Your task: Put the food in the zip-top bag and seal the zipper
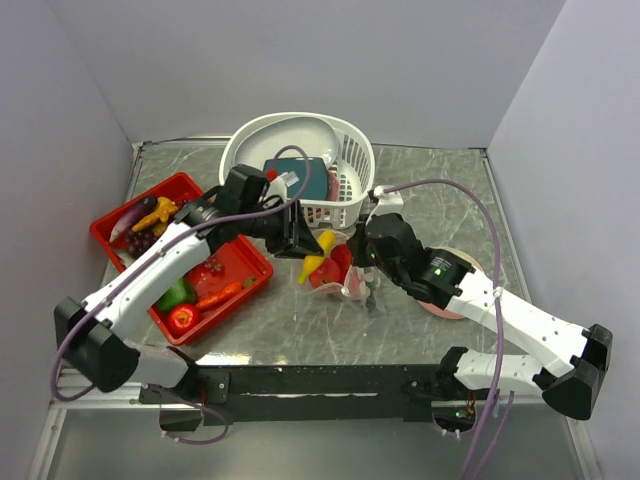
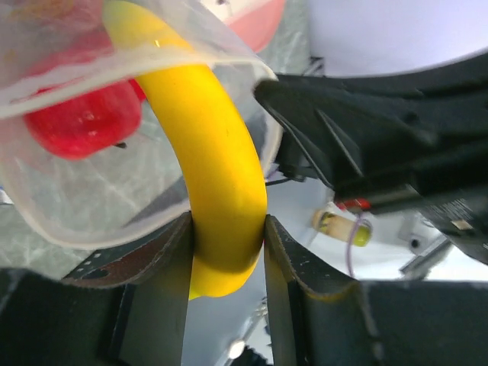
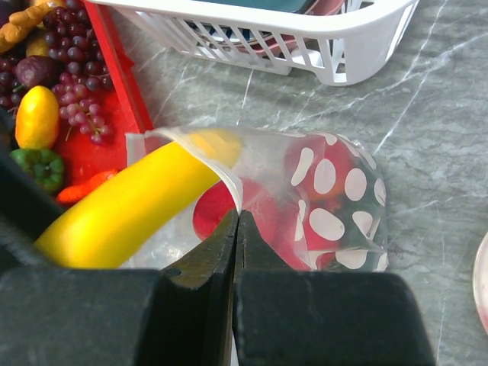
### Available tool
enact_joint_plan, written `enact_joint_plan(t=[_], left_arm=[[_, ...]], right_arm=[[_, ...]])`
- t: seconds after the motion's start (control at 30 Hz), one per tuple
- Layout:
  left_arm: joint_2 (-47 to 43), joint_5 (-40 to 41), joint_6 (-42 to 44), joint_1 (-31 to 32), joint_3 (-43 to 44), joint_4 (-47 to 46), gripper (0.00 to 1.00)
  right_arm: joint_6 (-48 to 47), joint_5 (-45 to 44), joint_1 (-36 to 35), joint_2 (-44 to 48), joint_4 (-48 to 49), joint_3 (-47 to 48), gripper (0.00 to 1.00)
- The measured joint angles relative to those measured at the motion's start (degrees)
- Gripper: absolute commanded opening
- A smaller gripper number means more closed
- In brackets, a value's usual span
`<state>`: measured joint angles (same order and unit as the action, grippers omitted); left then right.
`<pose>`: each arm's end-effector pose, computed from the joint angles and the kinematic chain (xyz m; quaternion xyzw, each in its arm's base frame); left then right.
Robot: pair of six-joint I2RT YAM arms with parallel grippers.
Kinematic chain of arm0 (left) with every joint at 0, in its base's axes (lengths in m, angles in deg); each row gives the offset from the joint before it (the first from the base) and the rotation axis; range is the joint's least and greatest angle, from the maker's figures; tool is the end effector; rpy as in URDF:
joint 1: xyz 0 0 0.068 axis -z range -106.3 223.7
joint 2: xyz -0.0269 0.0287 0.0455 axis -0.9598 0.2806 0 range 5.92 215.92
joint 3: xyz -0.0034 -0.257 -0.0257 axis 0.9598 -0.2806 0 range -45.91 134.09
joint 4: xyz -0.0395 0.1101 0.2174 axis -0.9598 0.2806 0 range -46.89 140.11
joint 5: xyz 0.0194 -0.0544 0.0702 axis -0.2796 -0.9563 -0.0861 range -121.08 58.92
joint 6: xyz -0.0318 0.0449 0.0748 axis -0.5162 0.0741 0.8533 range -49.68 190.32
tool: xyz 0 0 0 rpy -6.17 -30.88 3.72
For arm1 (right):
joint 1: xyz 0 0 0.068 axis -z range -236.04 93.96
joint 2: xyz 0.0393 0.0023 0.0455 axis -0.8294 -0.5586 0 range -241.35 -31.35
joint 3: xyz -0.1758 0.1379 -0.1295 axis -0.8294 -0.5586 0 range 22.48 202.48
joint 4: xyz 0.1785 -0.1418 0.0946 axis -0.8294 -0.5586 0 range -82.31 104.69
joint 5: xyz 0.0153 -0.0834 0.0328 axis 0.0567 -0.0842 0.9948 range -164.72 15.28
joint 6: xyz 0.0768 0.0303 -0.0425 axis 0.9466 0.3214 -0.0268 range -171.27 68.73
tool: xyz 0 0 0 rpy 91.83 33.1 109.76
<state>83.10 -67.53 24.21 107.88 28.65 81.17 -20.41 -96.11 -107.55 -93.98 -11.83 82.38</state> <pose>0.2233 -0.2117 0.3137 0.0401 0.8721 -0.4727 0.1197 0.1918 0.1924 0.3094 -0.0597 0.8509 0.2067 0.4793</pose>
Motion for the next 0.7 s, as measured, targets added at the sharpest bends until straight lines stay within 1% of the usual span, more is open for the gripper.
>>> enact_joint_plan(t=[0.1, 0.2, 0.4, 0.47, 0.53, 0.6, 0.63, 0.7], left_arm=[[3.9, 2.3, 2.5, 1.4, 3.3, 3.1, 0.32], [7.8, 5.5, 4.8, 2.8, 5.9, 6.6, 0.29], [14.1, 12.9, 7.1, 6.6, 12.6, 12.0, 0.32], [15.7, 14.9, 7.6, 8.0, 14.9, 13.3, 0.39], [17.2, 16.9, 7.7, 9.5, 17.0, 14.3, 0.52], [18.4, 18.6, 7.8, 10.9, 18.6, 15.2, 0.55], [18.9, 19.4, 7.8, 11.5, 19.1, 15.4, 0.62], [19.1, 20.3, 7.7, 12.3, 19.2, 15.4, 0.71]], right_arm=[[0.0, 0.0, 0.0, 0.1, -0.2, 0.0, 0.00], [0.0, 0.0, 0.0, 0.3, -0.4, 0.0, 0.00], [0.0, 0.6, 0.0, 0.4, -0.7, 0.0, 0.00], [0.0, 0.9, 0.0, 0.4, -0.8, 0.0, 0.00], [0.0, 1.1, 0.0, 0.4, -1.0, 0.0, 0.00], [0.0, 1.1, 0.0, 0.4, -1.2, 0.0, 0.00], [0.0, 1.1, 0.0, 0.4, -1.3, 0.0, 0.00], [0.0, 1.1, 0.0, 0.4, -1.5, 0.0, 0.00]])
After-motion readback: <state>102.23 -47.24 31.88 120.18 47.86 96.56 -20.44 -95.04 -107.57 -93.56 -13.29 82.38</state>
